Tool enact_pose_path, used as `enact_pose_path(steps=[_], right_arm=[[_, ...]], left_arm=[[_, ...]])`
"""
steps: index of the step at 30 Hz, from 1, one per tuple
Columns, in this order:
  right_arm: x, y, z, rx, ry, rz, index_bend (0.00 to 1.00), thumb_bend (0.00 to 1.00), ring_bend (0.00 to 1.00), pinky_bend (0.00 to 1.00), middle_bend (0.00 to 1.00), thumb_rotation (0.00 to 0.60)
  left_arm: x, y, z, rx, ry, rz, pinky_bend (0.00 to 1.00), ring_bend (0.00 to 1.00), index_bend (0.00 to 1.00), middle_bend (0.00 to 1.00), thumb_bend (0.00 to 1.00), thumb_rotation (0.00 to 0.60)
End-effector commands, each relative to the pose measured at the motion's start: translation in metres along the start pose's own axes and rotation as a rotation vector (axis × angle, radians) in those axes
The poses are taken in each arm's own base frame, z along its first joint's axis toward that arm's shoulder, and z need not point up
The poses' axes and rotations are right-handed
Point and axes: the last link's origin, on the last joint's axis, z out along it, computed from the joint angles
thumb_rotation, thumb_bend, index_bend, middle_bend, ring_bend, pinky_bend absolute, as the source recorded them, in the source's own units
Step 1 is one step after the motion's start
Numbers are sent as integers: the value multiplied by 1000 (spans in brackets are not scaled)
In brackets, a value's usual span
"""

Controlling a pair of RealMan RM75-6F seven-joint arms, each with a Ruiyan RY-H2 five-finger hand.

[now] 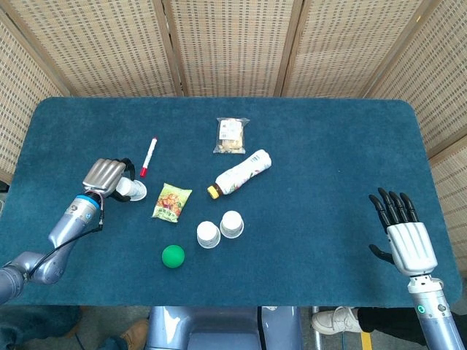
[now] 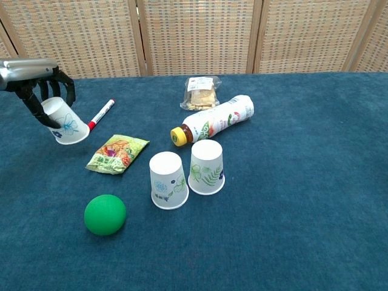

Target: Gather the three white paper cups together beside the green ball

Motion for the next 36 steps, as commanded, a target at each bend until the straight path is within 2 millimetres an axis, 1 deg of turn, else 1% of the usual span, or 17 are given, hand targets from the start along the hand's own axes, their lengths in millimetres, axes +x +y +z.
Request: enact_pose_path(steps=[1, 2, 5, 7, 10, 14, 16, 18, 20, 27, 29, 36], right_arm=[[1, 0, 0, 1, 3, 2, 0, 0, 0, 0, 0, 600], [2, 0, 0, 1, 5, 4, 0, 0, 0, 0, 0, 600], [3, 1, 0, -2, 8, 6, 0, 0, 0, 0, 0, 600], [3, 1, 0, -4, 8, 11, 0, 0, 0, 0, 0, 600], [3, 2, -1, -6, 6, 16, 0, 0, 0, 0, 0, 600], [3, 4, -1, -8, 1, 21, 0, 0, 0, 0, 0, 600], [3, 5, -1, -11, 1, 25, 0, 0, 0, 0, 0, 600], [4, 8, 0, -23, 1, 32, 0, 0, 0, 0, 0, 600], [5, 11, 1, -28, -1, 37, 0, 0, 0, 0, 0, 600], [6, 15, 2, -41, 1, 45, 0, 0, 0, 0, 0, 600], [7, 16, 2, -46, 7, 49, 0, 0, 0, 0, 0, 600], [8, 18, 3, -48, 6, 56, 0, 0, 0, 0, 0, 600]], left_arm=[[39, 28, -12, -103, 70, -21, 409, 392, 532, 347, 101, 600], [47, 41, -15, -142, 77, -11, 409, 392, 531, 347, 101, 600], [57, 69, -20, -214, 53, -12, 409, 392, 530, 348, 101, 600], [61, 92, -23, -270, 20, -14, 409, 392, 530, 348, 101, 600], [64, 115, -21, -321, -3, 0, 409, 392, 530, 348, 114, 600], [63, 146, -16, -369, -27, -1, 409, 392, 530, 347, 132, 600], [62, 156, -14, -385, -33, 19, 409, 392, 530, 347, 132, 600], [53, 177, -12, -417, -68, 25, 409, 392, 529, 347, 132, 600], [50, 187, -9, -419, -84, 32, 409, 392, 529, 347, 132, 600], [45, 205, -4, -409, -110, 85, 409, 392, 528, 347, 132, 600], [44, 214, -4, -412, -122, 91, 409, 392, 527, 348, 131, 600], [42, 228, -4, -413, -111, 122, 408, 392, 526, 348, 132, 600]])
